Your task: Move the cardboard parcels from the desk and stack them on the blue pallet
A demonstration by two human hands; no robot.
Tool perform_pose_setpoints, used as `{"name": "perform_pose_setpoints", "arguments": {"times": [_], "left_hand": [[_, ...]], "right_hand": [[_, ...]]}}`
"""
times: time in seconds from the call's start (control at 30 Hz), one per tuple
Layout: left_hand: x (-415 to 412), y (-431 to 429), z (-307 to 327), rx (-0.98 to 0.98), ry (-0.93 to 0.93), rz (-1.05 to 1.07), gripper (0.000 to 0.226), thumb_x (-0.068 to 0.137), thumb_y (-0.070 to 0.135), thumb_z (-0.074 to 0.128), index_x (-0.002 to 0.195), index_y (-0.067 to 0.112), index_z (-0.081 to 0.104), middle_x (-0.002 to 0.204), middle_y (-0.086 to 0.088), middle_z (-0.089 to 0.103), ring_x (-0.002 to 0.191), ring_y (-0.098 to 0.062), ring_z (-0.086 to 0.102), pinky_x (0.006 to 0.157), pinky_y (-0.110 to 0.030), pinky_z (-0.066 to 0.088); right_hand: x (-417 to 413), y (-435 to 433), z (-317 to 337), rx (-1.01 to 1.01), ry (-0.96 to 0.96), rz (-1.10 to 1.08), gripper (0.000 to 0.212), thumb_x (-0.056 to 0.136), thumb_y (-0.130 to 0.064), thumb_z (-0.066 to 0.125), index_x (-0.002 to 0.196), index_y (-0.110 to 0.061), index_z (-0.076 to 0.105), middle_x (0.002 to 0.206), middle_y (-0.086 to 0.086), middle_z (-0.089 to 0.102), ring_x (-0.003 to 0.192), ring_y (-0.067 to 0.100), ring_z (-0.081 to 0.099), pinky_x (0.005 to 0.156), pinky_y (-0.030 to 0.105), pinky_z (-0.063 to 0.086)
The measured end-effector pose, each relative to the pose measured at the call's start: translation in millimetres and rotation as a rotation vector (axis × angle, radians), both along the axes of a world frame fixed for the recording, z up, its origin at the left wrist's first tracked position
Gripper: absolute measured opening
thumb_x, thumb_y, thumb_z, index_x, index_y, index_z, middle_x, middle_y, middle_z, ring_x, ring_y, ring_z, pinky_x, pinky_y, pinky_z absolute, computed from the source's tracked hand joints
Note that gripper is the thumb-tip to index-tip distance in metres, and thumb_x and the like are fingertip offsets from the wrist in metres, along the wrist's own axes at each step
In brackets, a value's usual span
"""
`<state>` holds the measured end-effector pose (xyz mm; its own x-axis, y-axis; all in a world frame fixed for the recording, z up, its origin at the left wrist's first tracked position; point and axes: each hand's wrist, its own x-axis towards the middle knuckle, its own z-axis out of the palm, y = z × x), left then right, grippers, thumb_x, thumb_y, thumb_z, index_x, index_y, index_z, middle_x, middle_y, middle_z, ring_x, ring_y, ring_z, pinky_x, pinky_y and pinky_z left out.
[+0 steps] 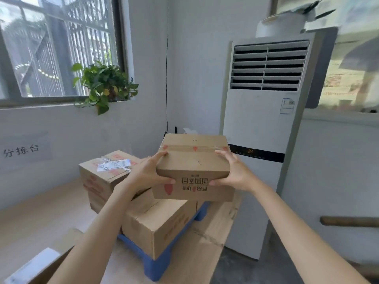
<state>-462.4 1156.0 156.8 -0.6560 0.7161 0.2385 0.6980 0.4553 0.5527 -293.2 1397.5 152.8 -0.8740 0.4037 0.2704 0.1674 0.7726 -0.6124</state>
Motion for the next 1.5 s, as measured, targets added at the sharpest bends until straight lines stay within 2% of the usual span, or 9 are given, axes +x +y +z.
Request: {"name": "perform_pose_setpoints", "arguments": {"times": [0.2, 0.4, 0.67, 0.83, 0.93, 1.2, 1.3, 1.37, 1.5], "left_hand": [[-76, 65, -4, -0.033, -0.016, 0.067, 0.109, 0.056, 0.061, 0.077, 0.146, 0.043, 0.019, 0.127, 0.0, 0.047, 0.115, -0.023, 0.049, 0.097, -0.042, 0.044], [-131, 97, -12, -0.07, -0.024, 0.132, 0.105, 0.064, 0.051, 0.082, 0.148, 0.039, 0.02, 0.132, -0.001, 0.048, 0.116, -0.021, 0.046, 0.088, -0.031, 0.039], [-184, 114, -29, -0.122, -0.04, 0.301, 0.102, 0.066, 0.049, 0.081, 0.149, 0.037, 0.023, 0.138, -0.004, 0.046, 0.13, -0.025, 0.037, 0.103, -0.042, 0.039], [-216, 121, -42, -0.1, -0.108, 0.456, 0.104, 0.061, 0.052, 0.082, 0.147, 0.041, 0.024, 0.13, -0.009, 0.047, 0.126, -0.025, 0.038, 0.1, -0.042, 0.042], [-228, 125, -48, -0.094, -0.138, 0.543, 0.106, 0.058, 0.053, 0.083, 0.147, 0.038, 0.026, 0.132, -0.004, 0.05, 0.125, -0.022, 0.041, 0.098, -0.041, 0.044], [-240, 142, -61, -0.157, -0.157, 0.778, 0.101, 0.056, 0.063, 0.076, 0.142, 0.043, 0.027, 0.121, 0.006, 0.055, 0.11, -0.018, 0.053, 0.091, -0.035, 0.048], [-237, 147, -69, -0.191, -0.153, 0.865, 0.101, 0.053, 0.071, 0.069, 0.14, 0.048, 0.023, 0.123, 0.005, 0.049, 0.111, -0.019, 0.051, 0.091, -0.04, 0.048], [-234, 153, -71, -0.214, -0.137, 0.899, 0.097, 0.062, 0.064, 0.074, 0.143, 0.044, 0.024, 0.128, 0.002, 0.046, 0.118, -0.02, 0.047, 0.092, -0.035, 0.044], [-229, 159, -73, -0.279, -0.095, 0.944, 0.095, 0.067, 0.059, 0.076, 0.146, 0.035, 0.029, 0.136, 0.002, 0.043, 0.124, -0.02, 0.042, 0.094, -0.033, 0.039]], "right_hand": [[-83, 69, 7, 0.028, -0.043, 0.014, 0.118, 0.038, -0.067, 0.083, 0.141, -0.046, 0.03, 0.143, -0.002, 0.032, 0.134, 0.026, 0.032, 0.111, 0.052, 0.032], [-154, 112, -1, 0.017, -0.077, 0.098, 0.11, 0.052, -0.045, 0.091, 0.143, -0.041, 0.031, 0.145, -0.002, 0.031, 0.132, 0.022, 0.036, 0.109, 0.051, 0.035], [-252, 150, -16, 0.018, -0.124, 0.261, 0.104, 0.057, -0.035, 0.091, 0.142, -0.04, 0.032, 0.141, -0.002, 0.032, 0.127, 0.021, 0.038, 0.104, 0.045, 0.04], [-325, 171, -25, 0.011, -0.148, 0.414, 0.101, 0.058, -0.034, 0.091, 0.141, -0.04, 0.033, 0.141, -0.004, 0.03, 0.125, 0.019, 0.036, 0.105, 0.045, 0.039], [-373, 181, -33, 0.035, -0.167, 0.529, 0.1, 0.058, -0.036, 0.09, 0.14, -0.042, 0.033, 0.144, -0.003, 0.03, 0.127, 0.02, 0.036, 0.104, 0.049, 0.04], [-466, 197, -56, 0.052, -0.209, 0.8, 0.1, 0.056, -0.042, 0.089, 0.138, -0.045, 0.032, 0.15, -0.007, 0.027, 0.129, 0.019, 0.035, 0.105, 0.042, 0.037], [-486, 197, -66, 0.001, -0.226, 0.893, 0.097, 0.062, -0.032, 0.089, 0.142, -0.038, 0.034, 0.15, -0.006, 0.024, 0.128, 0.016, 0.032, 0.099, 0.031, 0.033], [-493, 196, -71, 0.018, -0.213, 0.933, 0.094, 0.065, -0.028, 0.089, 0.142, -0.035, 0.035, 0.144, -0.006, 0.028, 0.121, 0.012, 0.032, 0.093, 0.027, 0.031], [-506, 195, -85, -0.061, -0.233, 0.996, 0.095, 0.059, -0.031, 0.09, 0.138, -0.038, 0.038, 0.141, -0.003, 0.031, 0.127, 0.02, 0.037, 0.102, 0.039, 0.04]]}}
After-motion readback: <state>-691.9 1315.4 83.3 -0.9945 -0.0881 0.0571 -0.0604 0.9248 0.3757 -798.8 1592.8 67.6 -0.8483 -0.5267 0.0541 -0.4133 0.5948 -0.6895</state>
